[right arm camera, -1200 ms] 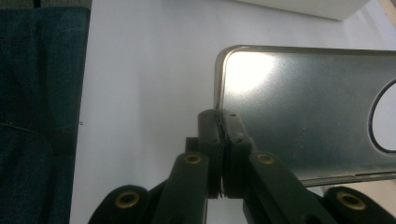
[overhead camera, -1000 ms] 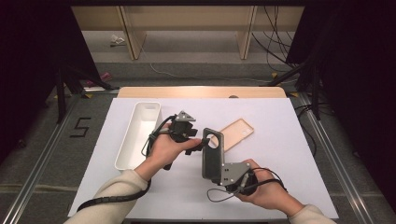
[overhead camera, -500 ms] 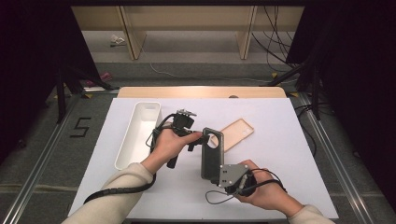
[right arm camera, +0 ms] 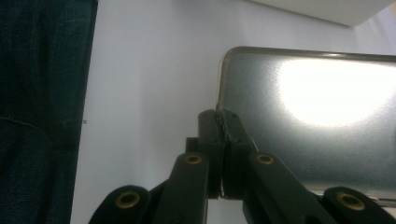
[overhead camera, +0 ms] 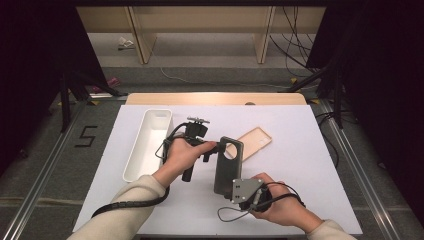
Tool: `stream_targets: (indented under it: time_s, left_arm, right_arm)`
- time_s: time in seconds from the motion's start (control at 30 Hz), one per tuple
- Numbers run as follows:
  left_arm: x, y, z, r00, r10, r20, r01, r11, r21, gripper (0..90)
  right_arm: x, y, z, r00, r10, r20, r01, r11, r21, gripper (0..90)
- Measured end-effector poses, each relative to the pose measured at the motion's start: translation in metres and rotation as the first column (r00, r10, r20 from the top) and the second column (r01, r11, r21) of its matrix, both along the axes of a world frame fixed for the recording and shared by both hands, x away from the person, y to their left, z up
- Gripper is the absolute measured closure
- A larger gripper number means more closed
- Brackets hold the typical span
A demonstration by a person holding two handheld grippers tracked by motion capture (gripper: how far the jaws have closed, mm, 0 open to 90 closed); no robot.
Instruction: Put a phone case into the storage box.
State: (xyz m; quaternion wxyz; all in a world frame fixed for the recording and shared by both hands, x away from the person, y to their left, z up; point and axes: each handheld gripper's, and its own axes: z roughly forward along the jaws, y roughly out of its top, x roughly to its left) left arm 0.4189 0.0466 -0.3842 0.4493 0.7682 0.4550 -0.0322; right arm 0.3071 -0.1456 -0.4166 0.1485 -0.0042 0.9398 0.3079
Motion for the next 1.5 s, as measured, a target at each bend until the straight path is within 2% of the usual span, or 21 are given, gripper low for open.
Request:
stream_targets:
  time_s: [0.17,0.33,0.5,0.57,0.63,0.67,0.73,0.83,0.9,0.93,1.03,1.1,1.23,1.5]
  left_arm:
    - [-0.005,-0.004,0.008,0.9999,-0.003,0.013,0.004,0.999,-0.045,79.1]
    - [-0.012,-0.009,0.014,0.9978,-0.023,0.063,0.025,0.999,-0.038,81.6]
    - [-0.015,-0.009,0.016,0.9925,-0.011,0.121,0.017,0.9989,-0.043,82.1]
    - [-0.018,-0.008,0.017,0.9862,-0.01,0.165,0.013,0.9997,-0.02,82.1]
    - [-0.019,-0.006,0.018,0.9828,-0.004,0.185,0.01,0.9996,-0.028,82.1]
    - [-0.019,-0.004,0.019,0.9793,-0.002,0.203,0.007,0.9996,-0.027,82.1]
    - [-0.021,-0.001,0.019,0.9709,0.002,0.239,0.001,0.9999,-0.014,82.0]
    - [-0.023,0.005,0.018,0.9625,0.01,0.271,-0.008,0.9999,-0.006,82.0]
    - [-0.025,0.009,0.016,0.9574,0.016,0.288,-0.016,0.9999,-0.003,81.9]
    - [-0.025,0.012,0.015,0.9539,0.023,0.299,-0.024,0.9997,-0.001,82.0]
    - [-0.026,0.019,0.013,0.9493,0.039,0.312,-0.04,0.9992,-0.003,82.0]
    - [-0.026,0.025,0.012,0.9466,0.05,0.318,-0.051,0.9987,-0.007,82.0]
    - [-0.025,0.037,0.011,0.9404,0.08,0.331,-0.077,0.9968,-0.021,82.0]
    - [-0.031,0.056,0.008,0.9224,0.103,0.372,-0.096,0.9947,-0.037,81.9]
  right_arm:
    - [0.002,0.002,-0.002,0.9999,-0.014,-0.002,0.014,1.0,-0.016,89.2]
    - [0.005,0.002,-0.004,0.9991,-0.042,-0.001,0.041,0.999,-0.03,88.8]
    - [0.007,0.001,-0.005,0.9979,-0.064,-0.007,0.064,0.998,-0.03,87.3]
    - [0.009,0.001,-0.006,0.9965,-0.083,0.002,0.083,0.996,-0.022,81.4]
    - [0.01,0.0,-0.006,0.9947,-0.101,0.015,0.101,0.995,-0.002,72.8]
    - [0.011,0.0,-0.005,0.994,-0.11,-0.003,0.11,0.994,0.002,67.8]
    - [0.013,-0.001,-0.005,0.9886,-0.151,0.004,0.15,0.987,0.053,58.2]
    - [0.016,-0.004,-0.003,0.9805,-0.196,-0.017,0.197,0.974,0.116,47.1]
    - [0.019,-0.006,-0.001,0.974,-0.223,-0.039,0.226,0.961,0.161,42.1]
    - [0.02,-0.007,-0.001,0.972,-0.23,-0.049,0.235,0.957,0.17,39.3]
    - [0.023,-0.009,-0.001,0.9667,-0.245,-0.072,0.255,0.946,0.198,33.7]
    - [0.024,-0.01,0.0,0.9666,-0.241,-0.088,0.255,0.941,0.222,31.7]
    - [0.025,-0.012,0.002,0.9662,-0.242,-0.089,0.257,0.934,0.248,28.2]
    - [0.031,-0.018,0.003,0.9524,-0.277,-0.128,0.303,0.907,0.292,21.2]
